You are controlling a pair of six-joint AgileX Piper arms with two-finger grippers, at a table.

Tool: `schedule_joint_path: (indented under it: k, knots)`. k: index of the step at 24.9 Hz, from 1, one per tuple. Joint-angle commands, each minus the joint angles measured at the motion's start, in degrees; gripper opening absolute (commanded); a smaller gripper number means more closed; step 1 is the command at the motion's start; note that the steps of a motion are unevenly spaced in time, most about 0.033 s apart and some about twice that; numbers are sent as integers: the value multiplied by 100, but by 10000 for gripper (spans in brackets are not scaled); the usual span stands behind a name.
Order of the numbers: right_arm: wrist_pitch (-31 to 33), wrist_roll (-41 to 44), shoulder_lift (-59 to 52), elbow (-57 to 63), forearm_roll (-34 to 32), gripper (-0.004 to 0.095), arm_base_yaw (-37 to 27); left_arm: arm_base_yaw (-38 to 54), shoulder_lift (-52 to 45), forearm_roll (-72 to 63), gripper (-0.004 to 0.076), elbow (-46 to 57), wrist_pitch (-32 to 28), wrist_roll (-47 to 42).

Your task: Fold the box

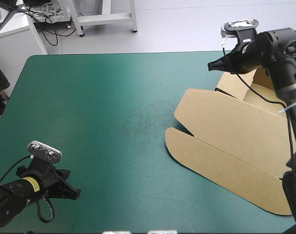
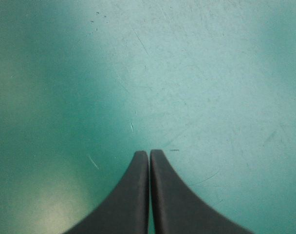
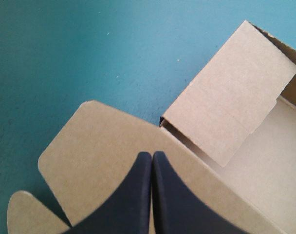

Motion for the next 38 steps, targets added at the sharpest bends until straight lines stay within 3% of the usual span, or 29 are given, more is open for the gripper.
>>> schedule_joint_path:
  k: [1,13,19,28,38]
  knots:
    - [-176,-137,-753,517,-64,-18,19,-43,-6,-52,-10,-4,-271,-62]
    - [-1503,-271,-3320,4381,263,-19,19,-43,-6,-69,-10,563,-699,23]
    - [-1757,-286,-4655,6036,461,-19,19,-43,-139,-92,-10,563,-736,317]
    - [-1760,-285,-6167,7202,675,-19,19,-43,-1092,-92,-10,563,-698,436]
    - [-1760,-371,-7456,8188,779,-19,19,-43,-1436,-147,-10,907,-515,570]
